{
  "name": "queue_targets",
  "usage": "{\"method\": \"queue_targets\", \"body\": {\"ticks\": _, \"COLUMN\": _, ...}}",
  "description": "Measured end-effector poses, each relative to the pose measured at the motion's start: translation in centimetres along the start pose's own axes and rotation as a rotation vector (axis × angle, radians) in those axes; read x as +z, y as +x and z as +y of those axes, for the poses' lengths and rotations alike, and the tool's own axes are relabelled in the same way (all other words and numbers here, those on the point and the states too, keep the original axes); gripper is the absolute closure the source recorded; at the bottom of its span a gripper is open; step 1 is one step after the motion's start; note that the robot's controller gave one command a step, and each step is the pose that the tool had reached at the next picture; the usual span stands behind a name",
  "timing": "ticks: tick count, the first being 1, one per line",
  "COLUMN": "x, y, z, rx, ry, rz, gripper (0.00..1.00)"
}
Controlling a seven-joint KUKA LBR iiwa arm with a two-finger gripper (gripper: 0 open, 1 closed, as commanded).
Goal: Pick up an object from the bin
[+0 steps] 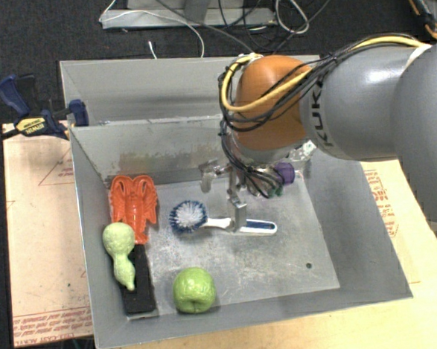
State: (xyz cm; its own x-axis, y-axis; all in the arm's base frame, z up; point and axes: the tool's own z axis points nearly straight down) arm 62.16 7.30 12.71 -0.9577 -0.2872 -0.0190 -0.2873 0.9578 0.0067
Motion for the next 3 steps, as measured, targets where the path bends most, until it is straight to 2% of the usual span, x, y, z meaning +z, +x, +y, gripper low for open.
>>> {"method": "queue_targets", "body": {"ticks": 1, "x": 1.0, "y": -1.8, "z": -0.2, "rx": 0.088, "ry": -0.003, "rz": -0.005, "gripper": 0.0}}
{"method": "queue_targets", "body": {"ticks": 2, "x": 4.3, "y": 0.7, "z": -1.2, "rx": 0.245, "ry": 0.001, "rz": 0.001, "gripper": 0.0}}
{"method": "queue_targets", "body": {"ticks": 3, "x": 2.2, "y": -2.4, "z": 2.7, "rx": 0.353, "ry": -0.005, "rz": -0.01, "gripper": 0.0}}
